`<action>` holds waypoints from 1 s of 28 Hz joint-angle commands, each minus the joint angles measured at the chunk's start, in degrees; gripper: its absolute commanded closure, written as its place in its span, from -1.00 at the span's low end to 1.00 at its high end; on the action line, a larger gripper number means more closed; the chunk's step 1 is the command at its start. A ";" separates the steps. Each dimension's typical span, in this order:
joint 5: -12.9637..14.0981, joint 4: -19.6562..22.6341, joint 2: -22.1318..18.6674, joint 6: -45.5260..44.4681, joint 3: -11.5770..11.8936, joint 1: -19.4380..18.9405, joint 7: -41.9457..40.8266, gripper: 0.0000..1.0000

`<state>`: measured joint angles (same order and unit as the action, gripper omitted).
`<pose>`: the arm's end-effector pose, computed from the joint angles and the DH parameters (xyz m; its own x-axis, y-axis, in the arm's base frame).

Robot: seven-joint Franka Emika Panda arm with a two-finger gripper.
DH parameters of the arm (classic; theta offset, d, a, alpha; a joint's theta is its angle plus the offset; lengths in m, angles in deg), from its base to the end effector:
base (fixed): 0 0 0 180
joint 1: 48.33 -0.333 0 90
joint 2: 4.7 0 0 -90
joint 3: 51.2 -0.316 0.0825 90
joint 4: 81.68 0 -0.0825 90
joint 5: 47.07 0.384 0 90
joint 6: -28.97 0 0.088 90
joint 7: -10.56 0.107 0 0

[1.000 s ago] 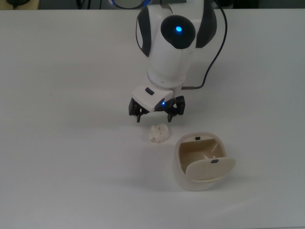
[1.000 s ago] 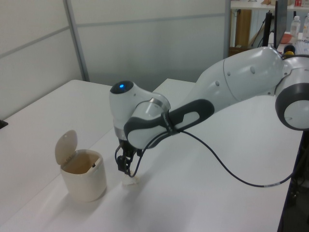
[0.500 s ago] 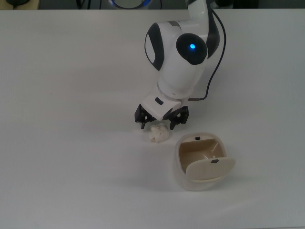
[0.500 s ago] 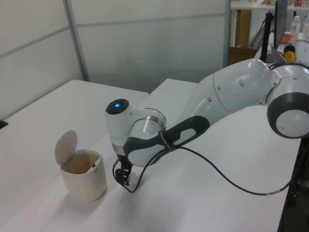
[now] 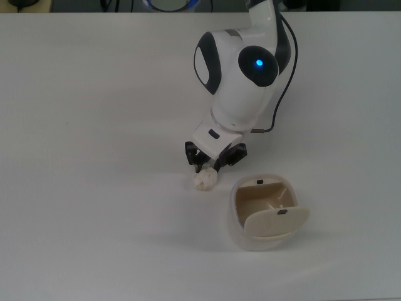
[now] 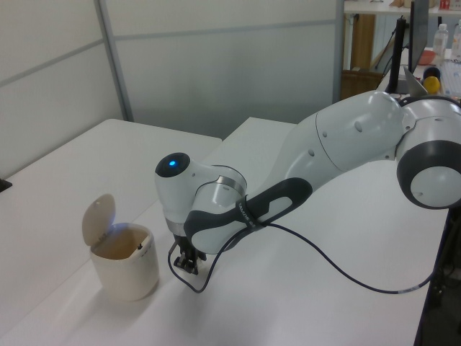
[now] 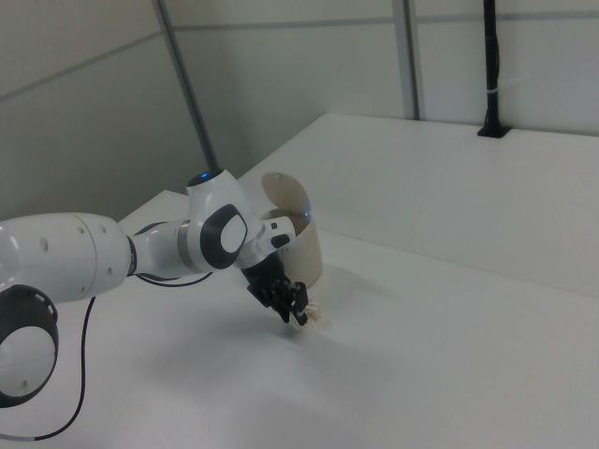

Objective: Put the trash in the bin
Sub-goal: 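Lift the paper ball up off the table, then carry the paper ball over the open cream bin and release it inside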

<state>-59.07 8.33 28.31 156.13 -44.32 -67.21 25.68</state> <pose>0.6876 0.1520 0.3160 0.9882 0.1000 0.1162 0.0732 -0.9738 0.2153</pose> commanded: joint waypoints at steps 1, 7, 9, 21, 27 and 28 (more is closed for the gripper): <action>-1.53 -0.80 0.66 1.07 0.23 -0.37 1.67 0.85; -1.18 -0.71 -1.36 0.28 0.32 -0.28 1.67 0.89; -0.92 -0.63 -2.50 0.19 0.32 -0.19 1.76 0.90; -0.66 -2.20 -8.83 -1.74 1.02 2.80 2.28 0.90; -0.48 -4.40 -8.83 -1.48 0.23 2.27 5.79 0.89; -0.48 -4.66 -8.83 -1.48 0.23 2.09 6.32 0.89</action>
<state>-59.08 5.02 19.72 155.55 -43.45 -64.18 27.98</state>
